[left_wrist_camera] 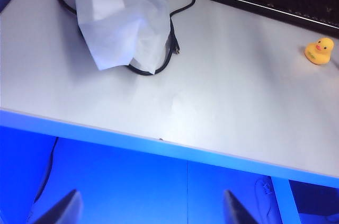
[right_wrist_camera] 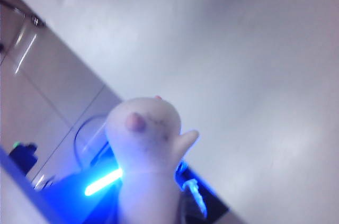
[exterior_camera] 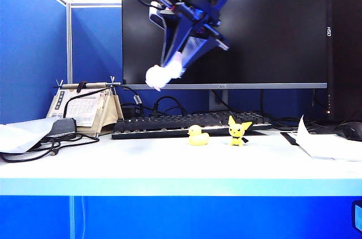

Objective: Pick up the doll with a different color than the other dolls and place it near you.

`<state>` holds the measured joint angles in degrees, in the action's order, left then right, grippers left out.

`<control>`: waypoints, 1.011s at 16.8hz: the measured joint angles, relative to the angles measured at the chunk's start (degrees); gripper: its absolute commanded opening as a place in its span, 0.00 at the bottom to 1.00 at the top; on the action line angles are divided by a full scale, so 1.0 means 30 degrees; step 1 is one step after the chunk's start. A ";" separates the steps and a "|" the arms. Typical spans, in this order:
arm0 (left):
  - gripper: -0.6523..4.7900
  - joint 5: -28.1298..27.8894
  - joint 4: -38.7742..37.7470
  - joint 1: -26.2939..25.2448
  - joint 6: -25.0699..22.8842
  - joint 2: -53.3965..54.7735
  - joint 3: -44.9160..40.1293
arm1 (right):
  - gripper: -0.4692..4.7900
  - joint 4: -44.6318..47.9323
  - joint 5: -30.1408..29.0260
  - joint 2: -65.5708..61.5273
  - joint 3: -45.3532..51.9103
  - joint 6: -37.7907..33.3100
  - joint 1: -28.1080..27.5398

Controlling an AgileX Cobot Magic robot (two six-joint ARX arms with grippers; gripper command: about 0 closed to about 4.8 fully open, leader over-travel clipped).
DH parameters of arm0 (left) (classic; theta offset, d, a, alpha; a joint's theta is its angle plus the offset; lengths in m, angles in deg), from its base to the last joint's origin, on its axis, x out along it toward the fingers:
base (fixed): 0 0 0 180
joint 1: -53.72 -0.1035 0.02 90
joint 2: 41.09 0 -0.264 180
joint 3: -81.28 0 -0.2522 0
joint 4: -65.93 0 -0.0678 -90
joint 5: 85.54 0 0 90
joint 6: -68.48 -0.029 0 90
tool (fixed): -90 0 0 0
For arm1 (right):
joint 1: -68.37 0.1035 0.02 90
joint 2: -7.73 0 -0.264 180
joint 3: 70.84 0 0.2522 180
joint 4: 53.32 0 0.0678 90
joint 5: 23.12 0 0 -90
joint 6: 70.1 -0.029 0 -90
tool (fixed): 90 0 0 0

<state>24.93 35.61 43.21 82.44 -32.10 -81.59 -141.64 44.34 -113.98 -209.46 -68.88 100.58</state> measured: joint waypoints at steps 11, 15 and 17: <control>0.76 0.0000 0.0000 0.0000 0.0000 0.0000 0.0000 | 0.14 0.0896 0.1596 0.0328 0.3512 -0.0036 0.0576; 0.76 0.0000 0.0000 0.0000 0.0000 0.0000 0.0000 | 0.14 0.3621 0.2011 0.0321 0.3512 -0.0561 0.0408; 0.76 0.0000 0.0000 0.0000 0.0000 0.0000 0.0000 | 0.15 0.3293 0.2164 -0.0160 0.3519 -0.0525 0.0335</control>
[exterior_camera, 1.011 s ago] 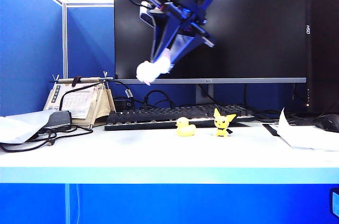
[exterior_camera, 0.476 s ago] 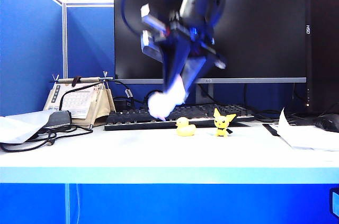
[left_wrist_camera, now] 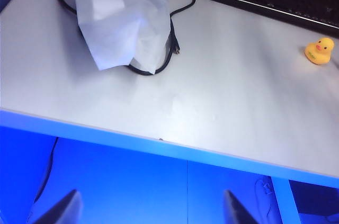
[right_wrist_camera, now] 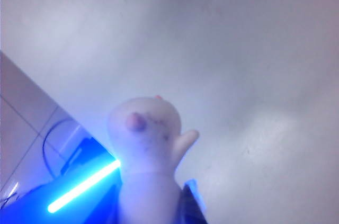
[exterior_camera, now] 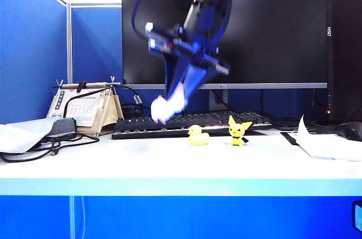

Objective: Pick up the doll with a different color than the other dolls and place it near you.

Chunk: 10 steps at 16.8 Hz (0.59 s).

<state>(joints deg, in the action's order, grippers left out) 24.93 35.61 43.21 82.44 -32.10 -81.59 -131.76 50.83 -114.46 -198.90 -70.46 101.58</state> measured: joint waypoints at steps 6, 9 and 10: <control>0.76 0.0000 0.0000 0.0000 0.0000 0.0000 0.0000 | 0.15 -0.0896 0.1370 -0.0539 0.1741 0.0153 -0.0386; 0.76 0.0000 0.0000 0.0000 0.0000 0.0000 0.0000 | 0.15 -0.0823 0.1515 -0.0546 0.1953 0.0204 -0.0583; 0.76 0.0000 0.0000 0.0000 0.0000 -0.0007 0.0000 | 0.15 -0.0809 0.1566 -0.0539 0.1953 0.0204 -0.0685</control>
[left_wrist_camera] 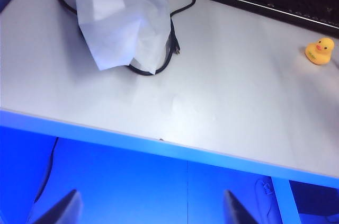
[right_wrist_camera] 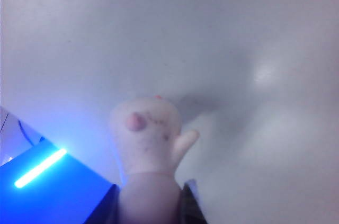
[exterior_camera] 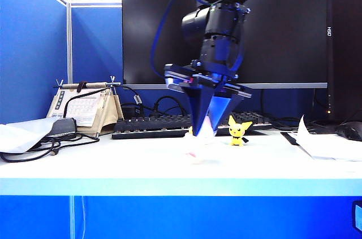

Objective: Pick up the doll with a different color than the other dolls and place it near you.

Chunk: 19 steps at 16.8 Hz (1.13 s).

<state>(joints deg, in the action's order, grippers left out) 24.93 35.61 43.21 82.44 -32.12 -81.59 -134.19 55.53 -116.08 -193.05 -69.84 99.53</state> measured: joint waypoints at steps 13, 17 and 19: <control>0.76 -0.0007 -0.0007 0.0000 0.0000 0.0000 0.0000 | 0.41 -0.0109 0.0816 0.0029 0.0845 0.0015 -0.0386; 0.76 0.0000 0.0000 0.0000 0.0000 0.0000 0.0000 | 0.54 -0.0102 0.0867 -0.0044 0.0911 0.0015 -0.0386; 0.76 0.0000 0.0000 0.0000 0.0000 0.0000 0.0000 | 0.55 -0.0073 0.0867 -0.0044 0.0911 0.0022 -0.0386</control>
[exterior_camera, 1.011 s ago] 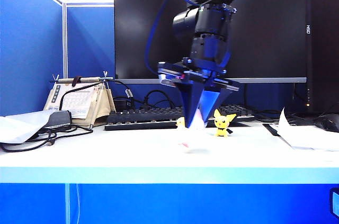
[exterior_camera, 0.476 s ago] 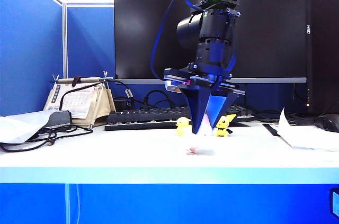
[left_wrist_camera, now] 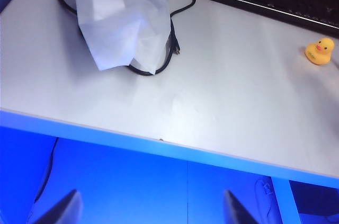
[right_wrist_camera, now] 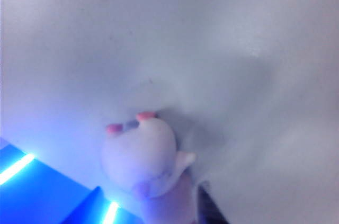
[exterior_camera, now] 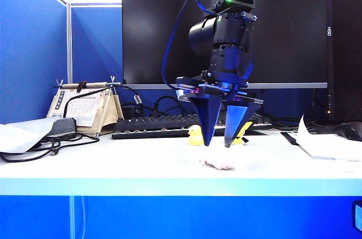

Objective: Pick up the doll with a different color than the other dolls and place it near you.

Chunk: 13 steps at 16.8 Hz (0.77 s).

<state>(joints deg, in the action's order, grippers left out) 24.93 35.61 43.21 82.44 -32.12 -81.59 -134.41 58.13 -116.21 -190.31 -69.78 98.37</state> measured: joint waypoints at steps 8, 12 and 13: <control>0.76 -0.0007 0.0000 0.0000 0.0000 0.0000 0.0000 | 0.61 0.0488 -0.0066 0.0044 -0.2834 0.0015 -0.0284; 0.76 -0.0007 0.0000 0.0000 0.0000 0.0000 0.0000 | 0.61 0.0787 -0.0029 0.1209 -0.7890 -0.0036 -0.1013; 0.76 0.0000 0.0000 0.0000 0.0000 0.0000 0.0000 | 0.61 0.0867 -0.0029 0.1887 -0.8371 -0.0102 -0.1202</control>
<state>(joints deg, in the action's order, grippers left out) 24.93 35.61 43.21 82.44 -32.12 -81.59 -131.81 58.04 -110.55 -215.43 -70.08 94.76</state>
